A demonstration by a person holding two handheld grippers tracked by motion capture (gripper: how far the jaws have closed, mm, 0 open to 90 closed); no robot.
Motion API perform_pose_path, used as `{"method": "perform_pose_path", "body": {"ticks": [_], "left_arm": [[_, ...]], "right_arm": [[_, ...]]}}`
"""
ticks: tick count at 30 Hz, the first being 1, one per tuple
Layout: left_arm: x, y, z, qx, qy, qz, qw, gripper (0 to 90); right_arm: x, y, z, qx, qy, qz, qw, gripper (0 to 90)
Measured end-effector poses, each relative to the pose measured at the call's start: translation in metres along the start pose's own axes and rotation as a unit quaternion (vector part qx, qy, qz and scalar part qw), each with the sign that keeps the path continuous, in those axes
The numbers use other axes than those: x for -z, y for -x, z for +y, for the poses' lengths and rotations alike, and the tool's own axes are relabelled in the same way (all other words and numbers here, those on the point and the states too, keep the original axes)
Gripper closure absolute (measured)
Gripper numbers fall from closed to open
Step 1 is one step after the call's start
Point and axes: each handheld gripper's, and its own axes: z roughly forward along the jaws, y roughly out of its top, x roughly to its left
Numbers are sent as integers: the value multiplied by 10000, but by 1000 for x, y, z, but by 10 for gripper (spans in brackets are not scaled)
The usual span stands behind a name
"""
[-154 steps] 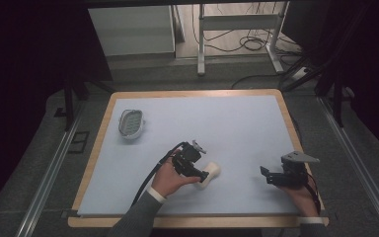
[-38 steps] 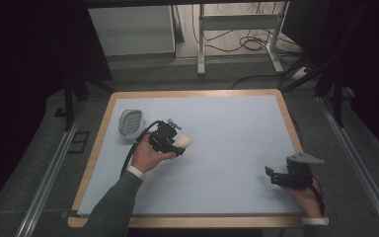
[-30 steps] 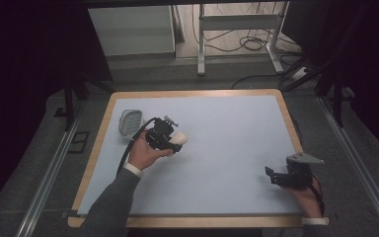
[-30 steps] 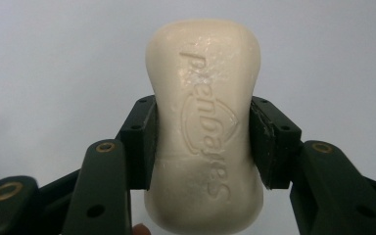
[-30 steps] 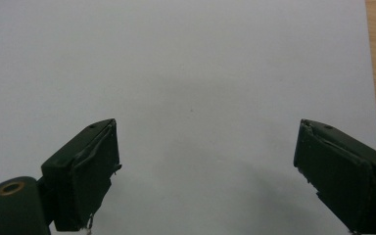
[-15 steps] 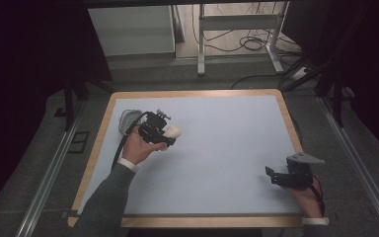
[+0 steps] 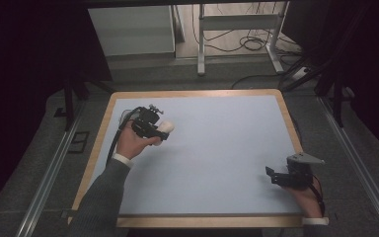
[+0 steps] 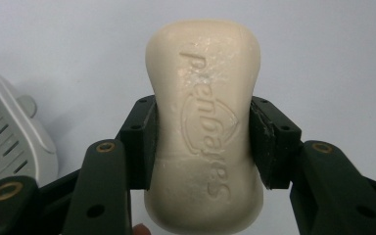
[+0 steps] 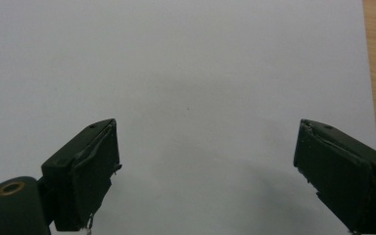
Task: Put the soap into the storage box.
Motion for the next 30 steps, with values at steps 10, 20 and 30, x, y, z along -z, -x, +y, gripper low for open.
{"method": "perform_pose_path", "body": {"ticks": [10, 20, 30], "left_arm": [[4, -23, -2, 299, 71, 47, 9995, 496], [5, -38, -3, 477, 45, 130, 9988, 495], [6, -50, -4, 559, -10, 148, 9983, 495]], "right_arm": [[0, 0, 0, 14, -17, -7, 10000, 95], [-1, 1, -1, 9, -27, -9, 10000, 96], [-1, 1, -1, 12, -46, -12, 10000, 96]]}}
